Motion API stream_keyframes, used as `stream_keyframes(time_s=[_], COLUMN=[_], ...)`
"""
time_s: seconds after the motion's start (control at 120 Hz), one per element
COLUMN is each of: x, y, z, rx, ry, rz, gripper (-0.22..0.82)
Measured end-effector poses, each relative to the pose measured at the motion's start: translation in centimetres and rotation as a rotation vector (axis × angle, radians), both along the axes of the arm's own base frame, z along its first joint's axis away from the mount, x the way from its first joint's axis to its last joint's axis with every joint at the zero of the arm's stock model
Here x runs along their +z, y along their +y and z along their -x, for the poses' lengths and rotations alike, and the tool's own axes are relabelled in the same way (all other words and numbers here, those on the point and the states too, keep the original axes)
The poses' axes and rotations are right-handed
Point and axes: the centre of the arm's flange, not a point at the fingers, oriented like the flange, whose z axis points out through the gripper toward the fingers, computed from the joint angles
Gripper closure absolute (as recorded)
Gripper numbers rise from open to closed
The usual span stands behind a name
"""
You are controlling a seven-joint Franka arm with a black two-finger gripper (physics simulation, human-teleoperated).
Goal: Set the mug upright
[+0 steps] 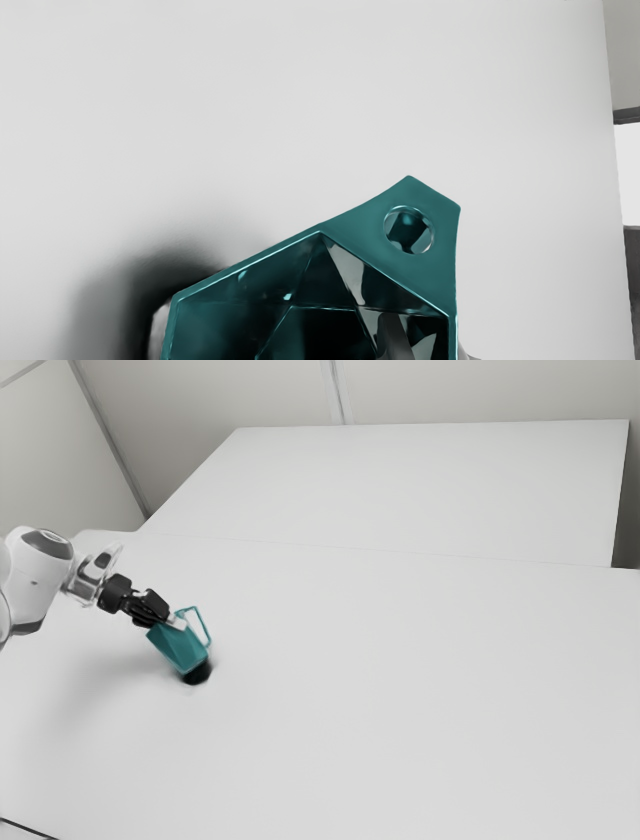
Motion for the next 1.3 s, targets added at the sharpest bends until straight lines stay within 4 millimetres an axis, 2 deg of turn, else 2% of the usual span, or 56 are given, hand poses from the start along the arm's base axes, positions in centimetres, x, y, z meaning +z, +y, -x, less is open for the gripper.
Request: stream_keyframes(time_s=[0.15,0.3,0.358,0.425,0.575,0.725,0.85,0.942,1.067,1.183,1.3], x=[3.4,7.7,8.5,9.4,8.6,5.8,4.7,4.7,4.8,5.8,5.4], y=[-1.8,-6.0,-7.9,-9.1,-9.9,-9.7,-9.2,-9.5,-8.8,-8.5,-8.3], z=[-2.1,-5.8,-6.8,-7.7,-8.9,-9.0,-9.6,-10.1,-10.4,-11.3,-11.2], rx=[-0.064,-0.228,-0.296,-0.35,-0.386,-0.343,-0.299,-0.321,-0.335,-0.329,-0.311], ry=[-0.052,-0.076,-0.066,-0.057,-0.05,-0.074,-0.114,-0.134,-0.104,-0.043,0.031], rz=[-0.052,-0.219,-0.315,-0.432,-0.651,-0.771,-0.851,-0.941,-1.013,-1.032,-1.015], gripper=[0.76,0.78,0.78,0.78,0.79,0.79,0.79,0.79,0.79,0.79,0.79])
